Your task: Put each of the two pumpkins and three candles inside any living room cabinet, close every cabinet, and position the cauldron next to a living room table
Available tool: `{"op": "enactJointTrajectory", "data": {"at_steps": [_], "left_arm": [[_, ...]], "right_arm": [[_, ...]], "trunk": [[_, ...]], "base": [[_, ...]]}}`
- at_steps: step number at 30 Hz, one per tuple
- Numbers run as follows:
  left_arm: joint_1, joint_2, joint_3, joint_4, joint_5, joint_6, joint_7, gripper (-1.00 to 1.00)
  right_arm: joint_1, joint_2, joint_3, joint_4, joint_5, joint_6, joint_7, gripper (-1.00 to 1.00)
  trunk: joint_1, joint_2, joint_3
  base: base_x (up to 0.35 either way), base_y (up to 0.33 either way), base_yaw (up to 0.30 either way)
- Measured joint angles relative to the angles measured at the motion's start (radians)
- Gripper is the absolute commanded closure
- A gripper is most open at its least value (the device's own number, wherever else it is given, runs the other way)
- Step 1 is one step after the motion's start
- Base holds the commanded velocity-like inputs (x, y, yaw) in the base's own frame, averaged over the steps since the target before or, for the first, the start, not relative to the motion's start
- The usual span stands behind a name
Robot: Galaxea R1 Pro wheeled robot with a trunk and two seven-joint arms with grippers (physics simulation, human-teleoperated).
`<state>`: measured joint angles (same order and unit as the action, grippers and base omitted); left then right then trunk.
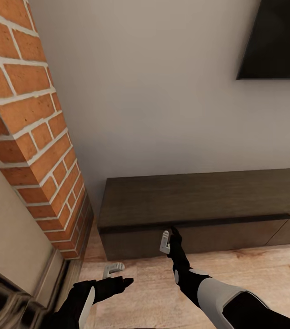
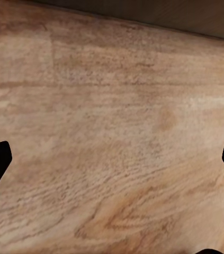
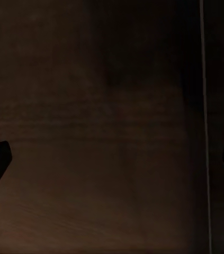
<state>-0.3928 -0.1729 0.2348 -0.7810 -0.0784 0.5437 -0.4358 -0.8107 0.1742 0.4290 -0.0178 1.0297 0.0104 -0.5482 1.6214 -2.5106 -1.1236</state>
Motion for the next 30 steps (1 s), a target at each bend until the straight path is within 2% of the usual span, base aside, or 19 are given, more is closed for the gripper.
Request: {"op": "enactJointTrajectory", "data": {"at_steps": [14, 15, 18, 21, 24, 26, 30], "left_arm": [[0.000, 0.000, 0.001, 0.000, 0.001, 0.002, 0.000, -1.00], [0.000, 0.000, 0.001, 0.000, 0.001, 0.002, 0.000, -1.00], [0.000, 0.000, 0.001, 0.000, 0.002, 0.002, 0.000, -1.00], [-0.001, 0.000, 0.001, 0.000, 0.003, 0.001, 0.000, -1.00], [-0.001, 0.000, 0.001, 0.001, 0.003, 0.001, 0.000, -1.00], [-0.001, 0.000, 0.001, 0.001, 0.003, 0.001, 0.000, -1.00], [0.000, 0.000, 0.001, 0.001, 0.003, 0.001, 0.000, -1.00]], "right_arm": [[0.017, 0.000, 0.006, -0.003, 0.000, 0.001, 0.000, -1.00], [0.017, 0.000, 0.006, -0.003, 0.000, 0.001, 0.000, 1.00], [0.014, -0.004, 0.015, -0.003, 0.002, 0.000, -0.001, 1.00], [0.007, -0.014, 0.044, -0.004, 0.009, 0.000, -0.001, 1.00], [0.001, -0.016, 0.050, -0.004, 0.002, 0.000, -0.003, 1.00], [0.001, -0.016, 0.065, -0.004, -0.019, 0.000, -0.003, 1.00], [0.000, -0.010, 0.060, -0.005, -0.059, 0.000, -0.003, 1.00]], "trunk": [[0.000, 0.000, 0.000], [0.000, 0.000, 0.000], [-0.002, 0.000, 0.000], [-0.007, 0.000, 0.000], [-0.012, 0.000, 0.000], [-0.012, 0.000, 0.000], [-0.013, 0.000, 0.000]], "base": [[0.054, 0.000, 0.000], [0.004, 0.000, 0.000], [0.002, 0.000, 0.000], [0.000, 0.000, 0.000], [0.000, 0.000, 0.000], [0.000, 0.000, 0.000], [0.000, 0.000, 0.000]]}}
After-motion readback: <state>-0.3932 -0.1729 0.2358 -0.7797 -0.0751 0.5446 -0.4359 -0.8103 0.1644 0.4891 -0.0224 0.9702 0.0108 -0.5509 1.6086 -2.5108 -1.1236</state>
